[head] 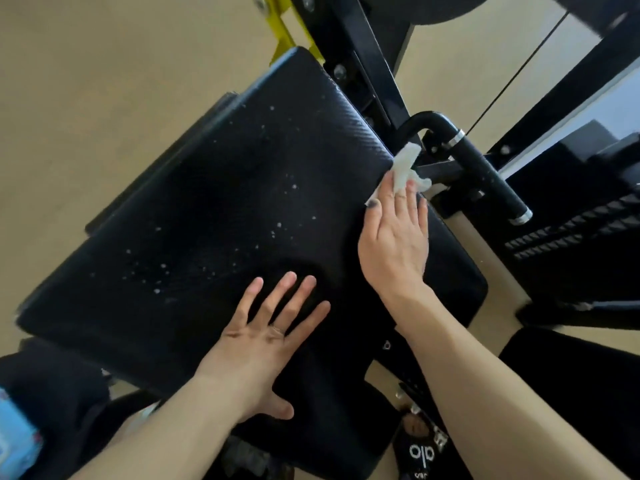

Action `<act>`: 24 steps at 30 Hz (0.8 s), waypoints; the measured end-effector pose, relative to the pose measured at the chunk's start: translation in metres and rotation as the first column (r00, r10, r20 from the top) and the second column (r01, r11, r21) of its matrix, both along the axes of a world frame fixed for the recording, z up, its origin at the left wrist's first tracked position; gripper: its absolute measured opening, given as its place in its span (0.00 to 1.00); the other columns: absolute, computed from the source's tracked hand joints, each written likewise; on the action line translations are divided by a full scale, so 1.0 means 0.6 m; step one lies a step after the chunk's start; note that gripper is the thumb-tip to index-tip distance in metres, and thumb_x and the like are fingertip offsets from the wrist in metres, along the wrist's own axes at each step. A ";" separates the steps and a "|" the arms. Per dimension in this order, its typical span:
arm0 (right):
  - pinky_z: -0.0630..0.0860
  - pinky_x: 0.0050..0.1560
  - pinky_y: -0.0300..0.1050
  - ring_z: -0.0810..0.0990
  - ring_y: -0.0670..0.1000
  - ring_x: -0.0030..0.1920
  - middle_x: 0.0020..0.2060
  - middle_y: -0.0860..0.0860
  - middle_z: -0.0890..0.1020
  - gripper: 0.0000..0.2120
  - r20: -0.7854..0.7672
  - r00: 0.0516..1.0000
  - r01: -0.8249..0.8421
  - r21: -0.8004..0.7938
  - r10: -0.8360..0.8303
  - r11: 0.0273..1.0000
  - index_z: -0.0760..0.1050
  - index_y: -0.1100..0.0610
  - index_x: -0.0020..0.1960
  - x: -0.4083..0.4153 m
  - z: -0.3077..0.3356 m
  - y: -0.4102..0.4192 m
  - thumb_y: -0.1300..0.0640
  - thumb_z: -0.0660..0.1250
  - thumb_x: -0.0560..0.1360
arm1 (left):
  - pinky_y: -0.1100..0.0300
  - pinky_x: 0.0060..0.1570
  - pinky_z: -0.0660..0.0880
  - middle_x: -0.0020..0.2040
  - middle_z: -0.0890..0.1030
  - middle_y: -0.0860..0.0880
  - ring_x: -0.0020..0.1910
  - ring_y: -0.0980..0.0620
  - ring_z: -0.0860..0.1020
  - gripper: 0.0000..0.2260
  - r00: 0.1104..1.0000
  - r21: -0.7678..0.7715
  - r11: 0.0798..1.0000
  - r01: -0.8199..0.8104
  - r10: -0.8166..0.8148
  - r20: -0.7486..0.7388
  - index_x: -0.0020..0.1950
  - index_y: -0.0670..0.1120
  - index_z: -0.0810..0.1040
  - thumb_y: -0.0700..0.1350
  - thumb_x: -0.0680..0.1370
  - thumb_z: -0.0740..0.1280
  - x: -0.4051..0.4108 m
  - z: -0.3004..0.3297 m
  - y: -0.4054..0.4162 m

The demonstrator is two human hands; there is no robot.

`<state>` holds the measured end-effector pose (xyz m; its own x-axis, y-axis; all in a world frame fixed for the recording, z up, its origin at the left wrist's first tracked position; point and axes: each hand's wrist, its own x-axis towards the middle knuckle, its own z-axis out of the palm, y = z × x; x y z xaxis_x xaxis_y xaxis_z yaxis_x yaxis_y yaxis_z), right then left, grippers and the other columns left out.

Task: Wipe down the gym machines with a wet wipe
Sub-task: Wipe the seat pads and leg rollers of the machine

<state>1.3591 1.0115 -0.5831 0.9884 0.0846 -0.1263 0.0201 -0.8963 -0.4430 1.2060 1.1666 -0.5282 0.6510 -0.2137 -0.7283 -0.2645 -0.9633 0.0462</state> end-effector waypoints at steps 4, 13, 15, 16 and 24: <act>0.38 0.81 0.50 0.41 0.50 0.82 0.83 0.53 0.48 0.28 0.072 0.993 -0.096 0.084 0.090 0.992 0.46 0.57 0.84 0.083 0.045 0.117 0.49 0.42 0.86 | 0.42 0.64 0.15 0.67 0.12 0.51 0.65 0.48 0.12 0.61 1.000 -0.042 0.999 -0.006 0.006 0.004 0.72 0.58 0.18 0.68 0.70 0.71 0.000 -0.002 0.002; 0.40 0.82 0.49 0.44 0.48 0.82 0.83 0.51 0.51 0.28 0.138 0.949 -0.280 -0.029 0.282 0.959 0.45 0.54 0.84 0.086 0.033 0.068 0.50 0.40 0.85 | 0.43 0.65 0.16 0.67 0.12 0.52 0.65 0.50 0.12 0.61 0.999 -0.075 0.996 -0.047 0.047 -0.002 0.72 0.59 0.18 0.66 0.70 0.73 -0.001 -0.005 0.001; 0.39 0.81 0.48 0.42 0.46 0.82 0.83 0.50 0.49 0.27 0.076 0.975 -0.204 -0.043 0.207 0.978 0.43 0.54 0.83 0.034 0.021 0.023 0.51 0.40 0.85 | 0.41 0.66 0.18 0.67 0.12 0.51 0.64 0.50 0.12 0.62 0.999 -0.059 0.998 -0.032 0.033 0.021 0.73 0.58 0.19 0.66 0.70 0.73 -0.002 -0.005 -0.001; 0.38 0.81 0.47 0.41 0.46 0.82 0.83 0.50 0.48 0.27 0.045 0.983 -0.176 -0.038 0.178 0.984 0.43 0.53 0.83 0.022 0.019 0.015 0.51 0.40 0.85 | 0.41 0.65 0.18 0.67 0.12 0.51 0.64 0.50 0.12 0.62 0.999 -0.057 0.998 -0.035 0.037 0.034 0.73 0.58 0.20 0.67 0.69 0.73 -0.002 -0.004 -0.001; 0.39 0.81 0.52 0.42 0.51 0.82 0.83 0.53 0.49 0.28 0.145 0.886 -0.437 -0.057 0.441 0.898 0.45 0.56 0.84 0.111 0.090 0.215 0.49 0.41 0.86 | 0.38 0.78 0.38 0.81 0.36 0.42 0.81 0.41 0.36 0.59 0.930 -0.068 0.996 -0.060 0.080 0.360 0.83 0.49 0.39 0.68 0.68 0.74 -0.048 -0.006 0.012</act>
